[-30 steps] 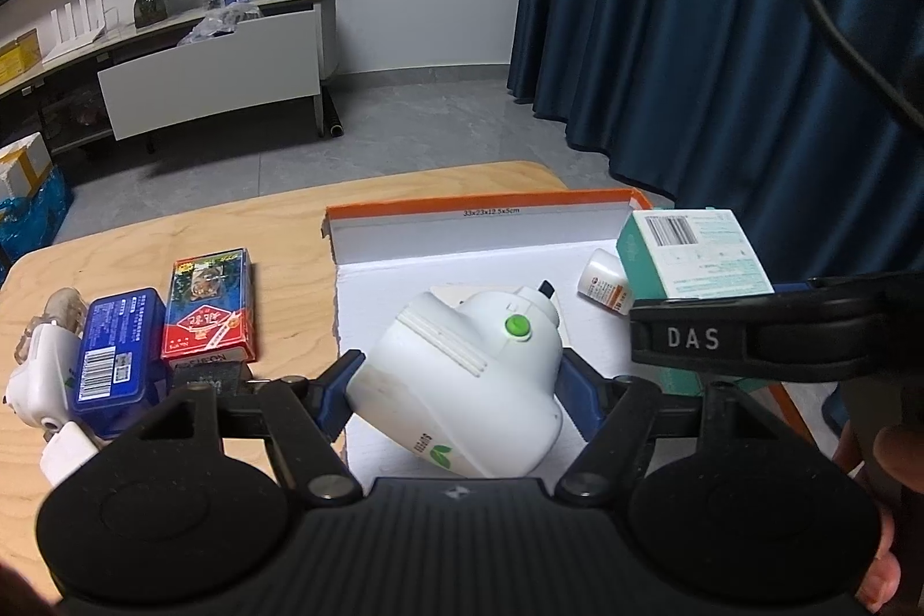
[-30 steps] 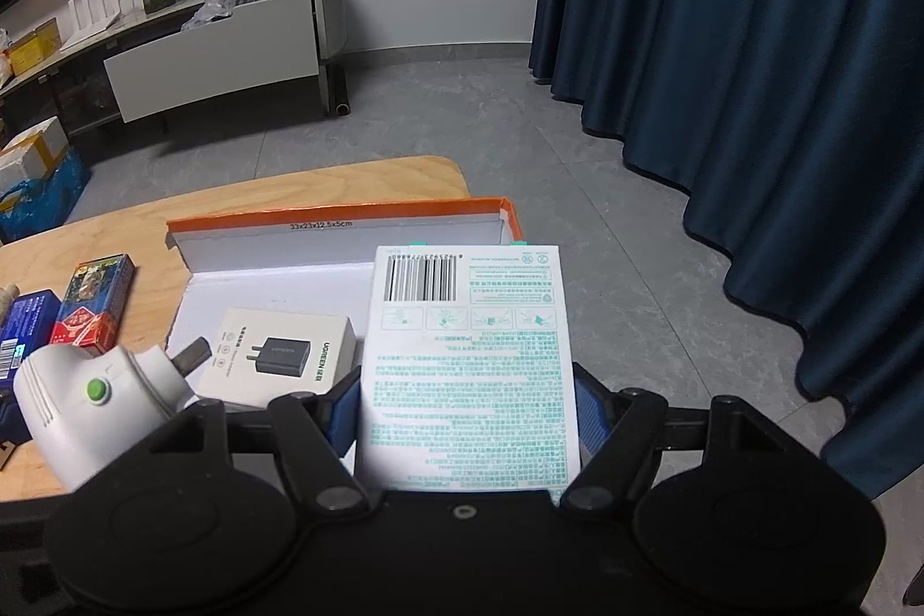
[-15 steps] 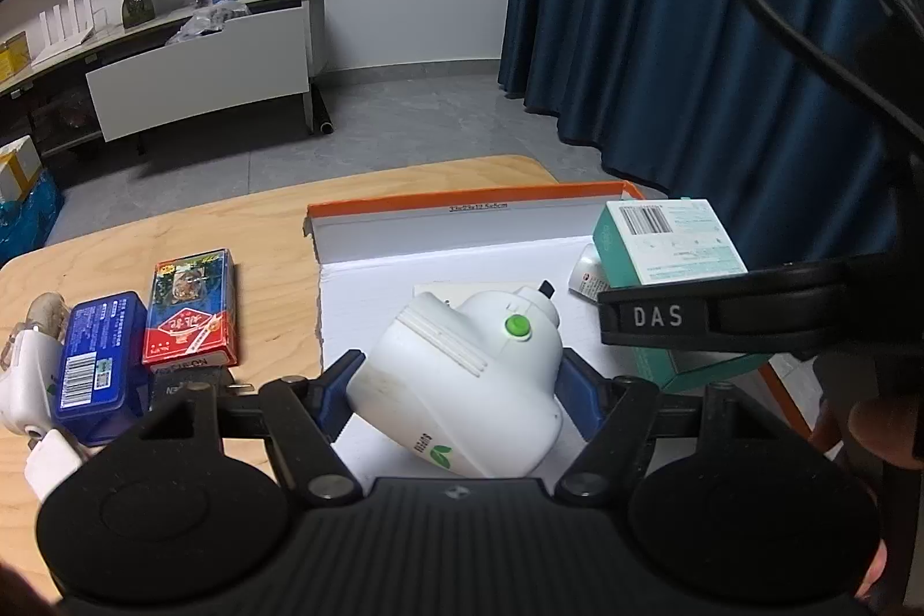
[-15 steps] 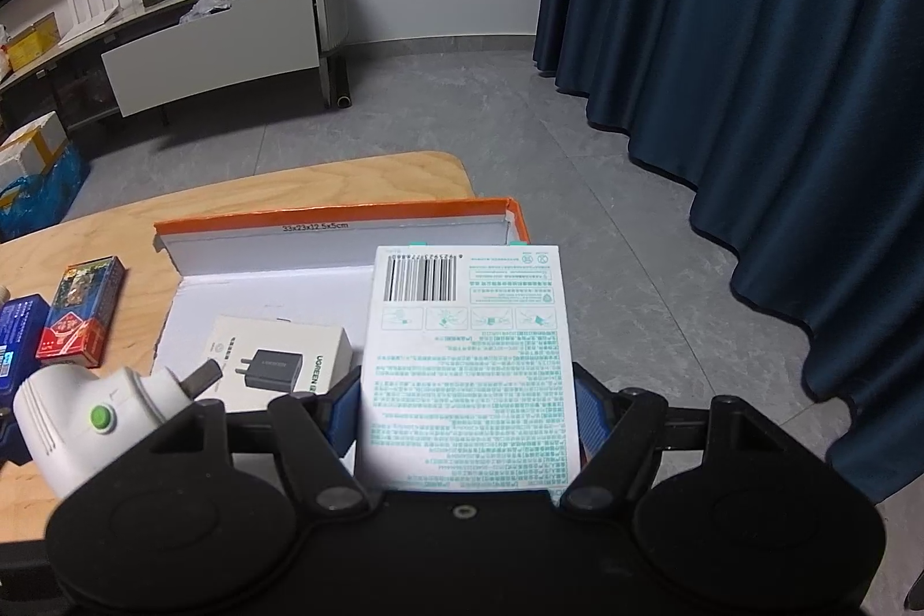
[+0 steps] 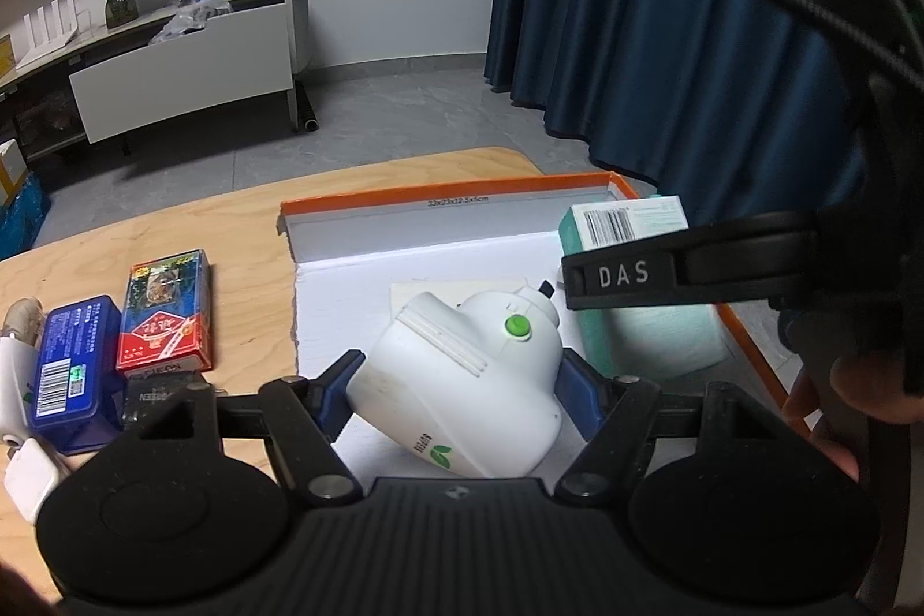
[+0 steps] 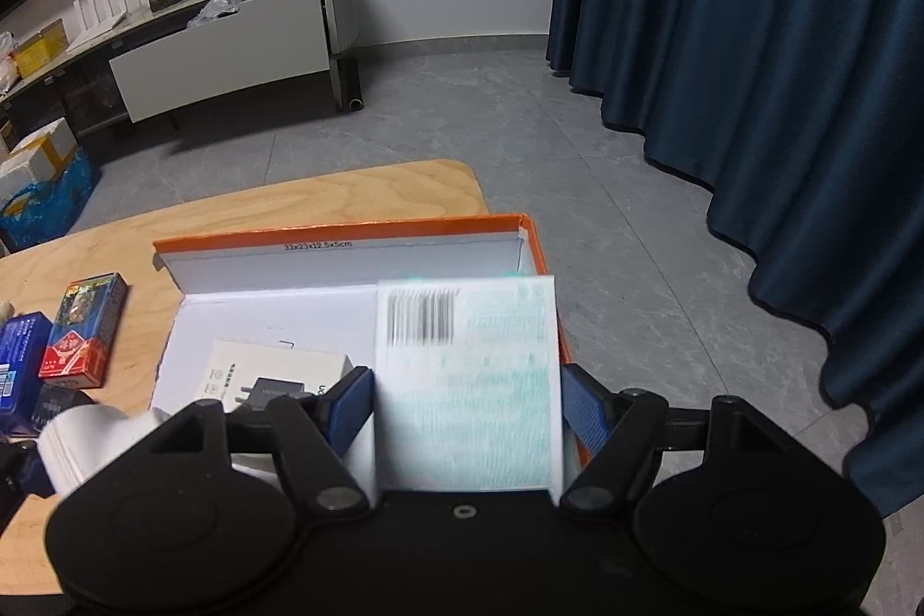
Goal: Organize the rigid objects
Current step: 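Open the right gripper to release the teal box while the left gripper releases the adapter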
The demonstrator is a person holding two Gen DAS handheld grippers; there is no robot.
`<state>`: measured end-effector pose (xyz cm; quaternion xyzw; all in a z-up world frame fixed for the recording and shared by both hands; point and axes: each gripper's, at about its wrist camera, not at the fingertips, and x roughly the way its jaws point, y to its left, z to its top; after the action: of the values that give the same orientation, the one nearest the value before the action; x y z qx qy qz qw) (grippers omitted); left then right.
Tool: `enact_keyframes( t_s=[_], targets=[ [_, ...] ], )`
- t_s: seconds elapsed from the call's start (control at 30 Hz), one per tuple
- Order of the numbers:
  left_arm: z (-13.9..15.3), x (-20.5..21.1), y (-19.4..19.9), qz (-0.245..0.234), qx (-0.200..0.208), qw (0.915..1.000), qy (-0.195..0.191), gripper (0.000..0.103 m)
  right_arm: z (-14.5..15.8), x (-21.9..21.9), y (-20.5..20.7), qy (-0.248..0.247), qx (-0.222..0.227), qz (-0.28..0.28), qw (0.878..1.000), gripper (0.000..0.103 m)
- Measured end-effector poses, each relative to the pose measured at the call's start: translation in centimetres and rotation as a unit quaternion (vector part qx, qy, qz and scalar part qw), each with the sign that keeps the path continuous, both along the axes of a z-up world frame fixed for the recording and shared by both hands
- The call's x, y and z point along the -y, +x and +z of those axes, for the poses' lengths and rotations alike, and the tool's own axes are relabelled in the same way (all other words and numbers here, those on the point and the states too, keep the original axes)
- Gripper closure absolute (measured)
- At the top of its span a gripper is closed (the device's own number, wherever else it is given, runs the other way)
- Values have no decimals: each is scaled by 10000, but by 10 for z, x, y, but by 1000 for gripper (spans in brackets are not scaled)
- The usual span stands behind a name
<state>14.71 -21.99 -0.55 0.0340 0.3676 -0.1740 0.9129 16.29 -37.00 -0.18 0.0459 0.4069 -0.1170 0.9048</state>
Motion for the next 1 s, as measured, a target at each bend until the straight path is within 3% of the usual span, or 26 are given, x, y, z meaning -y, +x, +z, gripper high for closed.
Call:
enact_keyframes(
  t_s=[0.4, 0.47, 0.57, 1.0],
  targets=[
    [-7, 18, -3, -460, -175, 9986, -217, 30, 21, 8, -15, 10, 335, -55, 9994, 19],
    [-6, 19, -5, -491, -176, 9983, -276, 19, 24, 8, -18, 14, 375, -83, 9993, 19],
    [-1, 17, -8, -515, -102, 9982, -305, 18, 29, 7, -23, 11, 430, -96, 9990, 19],
    [23, -35, -23, 287, 75, 9996, -39, 18, 40, -15, -52, 76, 519, -43, 9986, 19]
  ],
)
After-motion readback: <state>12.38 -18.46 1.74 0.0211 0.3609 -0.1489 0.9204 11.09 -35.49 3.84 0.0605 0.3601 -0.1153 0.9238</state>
